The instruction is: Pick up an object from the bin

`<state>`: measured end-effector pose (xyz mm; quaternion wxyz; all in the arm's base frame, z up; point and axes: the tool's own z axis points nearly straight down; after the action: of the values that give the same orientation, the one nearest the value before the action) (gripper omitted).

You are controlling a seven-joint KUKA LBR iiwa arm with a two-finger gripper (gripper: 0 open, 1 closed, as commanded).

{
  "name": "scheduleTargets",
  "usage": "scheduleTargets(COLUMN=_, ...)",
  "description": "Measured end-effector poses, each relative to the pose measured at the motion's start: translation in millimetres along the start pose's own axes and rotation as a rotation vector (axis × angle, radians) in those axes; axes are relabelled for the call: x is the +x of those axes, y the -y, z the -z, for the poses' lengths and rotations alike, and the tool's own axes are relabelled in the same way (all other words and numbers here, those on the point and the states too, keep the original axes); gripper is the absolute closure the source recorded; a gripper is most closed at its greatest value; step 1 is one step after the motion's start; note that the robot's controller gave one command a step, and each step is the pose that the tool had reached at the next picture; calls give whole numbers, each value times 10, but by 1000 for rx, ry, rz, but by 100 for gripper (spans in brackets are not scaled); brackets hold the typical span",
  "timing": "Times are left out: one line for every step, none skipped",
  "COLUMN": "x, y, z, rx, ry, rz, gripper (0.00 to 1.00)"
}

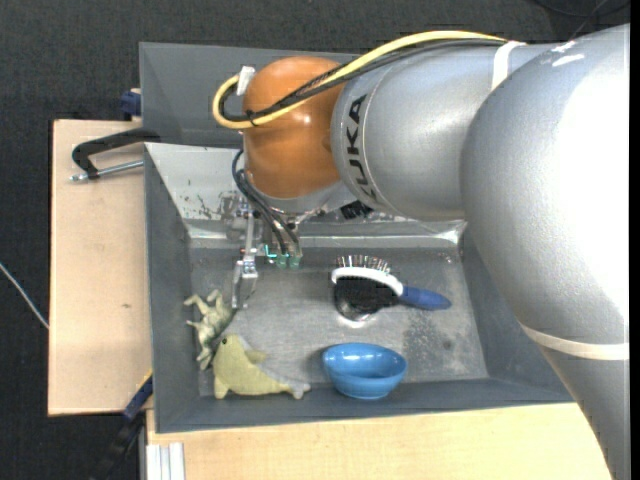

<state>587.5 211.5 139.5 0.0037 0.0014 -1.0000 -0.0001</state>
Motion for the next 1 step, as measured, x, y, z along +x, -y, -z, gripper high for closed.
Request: scheduleTargets(x=722, y=-212, z=-697, rx=-4, ry=10, rz=-47, gripper=0)
